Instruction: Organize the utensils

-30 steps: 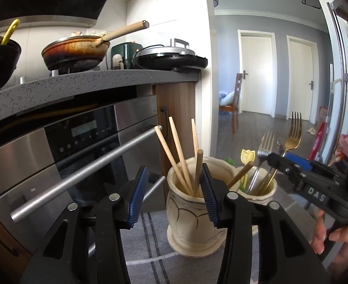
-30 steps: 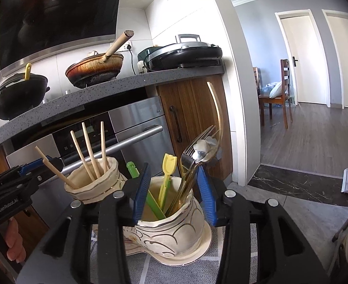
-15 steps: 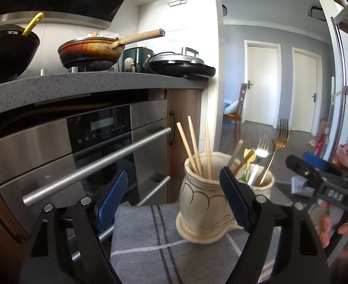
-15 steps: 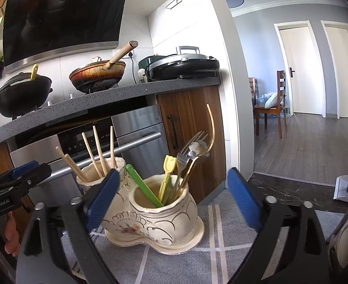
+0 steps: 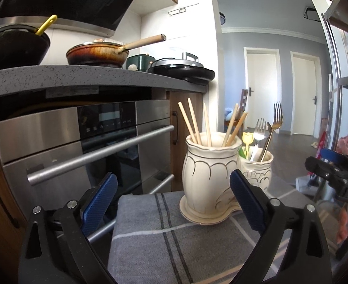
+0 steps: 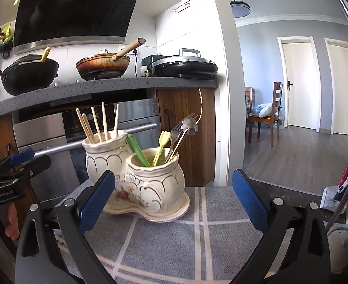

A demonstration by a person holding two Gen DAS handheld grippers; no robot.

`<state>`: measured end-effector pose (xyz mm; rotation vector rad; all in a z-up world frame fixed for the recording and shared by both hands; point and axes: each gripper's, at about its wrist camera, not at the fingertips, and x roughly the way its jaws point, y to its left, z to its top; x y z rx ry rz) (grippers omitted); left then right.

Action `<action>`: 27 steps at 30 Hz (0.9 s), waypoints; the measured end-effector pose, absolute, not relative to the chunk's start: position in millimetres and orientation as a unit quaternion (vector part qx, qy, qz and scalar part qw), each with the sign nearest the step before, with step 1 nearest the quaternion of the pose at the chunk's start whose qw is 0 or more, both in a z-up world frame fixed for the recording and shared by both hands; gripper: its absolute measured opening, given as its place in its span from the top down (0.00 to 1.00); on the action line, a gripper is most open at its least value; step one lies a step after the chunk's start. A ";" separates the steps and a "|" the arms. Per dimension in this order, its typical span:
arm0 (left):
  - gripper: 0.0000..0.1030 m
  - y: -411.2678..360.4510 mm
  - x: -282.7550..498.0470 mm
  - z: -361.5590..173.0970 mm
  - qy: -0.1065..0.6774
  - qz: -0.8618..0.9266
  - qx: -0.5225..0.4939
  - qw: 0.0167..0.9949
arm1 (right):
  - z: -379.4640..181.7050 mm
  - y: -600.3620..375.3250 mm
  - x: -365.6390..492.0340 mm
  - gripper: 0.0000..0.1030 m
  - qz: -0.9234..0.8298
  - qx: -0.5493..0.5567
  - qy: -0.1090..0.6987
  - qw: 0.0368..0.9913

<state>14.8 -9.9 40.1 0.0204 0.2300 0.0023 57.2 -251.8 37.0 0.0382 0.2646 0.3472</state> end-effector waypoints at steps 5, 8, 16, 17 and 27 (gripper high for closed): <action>0.07 -5.8 12.0 35.2 0.108 0.003 -0.001 0.994 | 31.2 -251.2 56.7 0.05 0.173 0.017 0.128 0.977; 0.07 -5.4 11.7 30.7 0.106 0.005 0.001 0.994 | 28.7 -248.1 56.5 0.05 0.174 0.011 0.119 0.977; 0.06 -7.8 9.2 22.4 0.098 0.008 0.016 0.995 | 21.2 -237.9 57.5 0.05 0.170 -0.013 0.122 0.978; 0.06 -7.2 9.5 21.5 0.099 0.006 0.014 0.995 | 21.2 -237.9 57.7 0.05 0.166 -0.013 0.122 0.978; 0.06 -5.9 8.3 19.7 0.101 0.004 0.008 0.995 | 20.9 -242.3 58.6 0.05 0.155 -0.005 0.122 0.980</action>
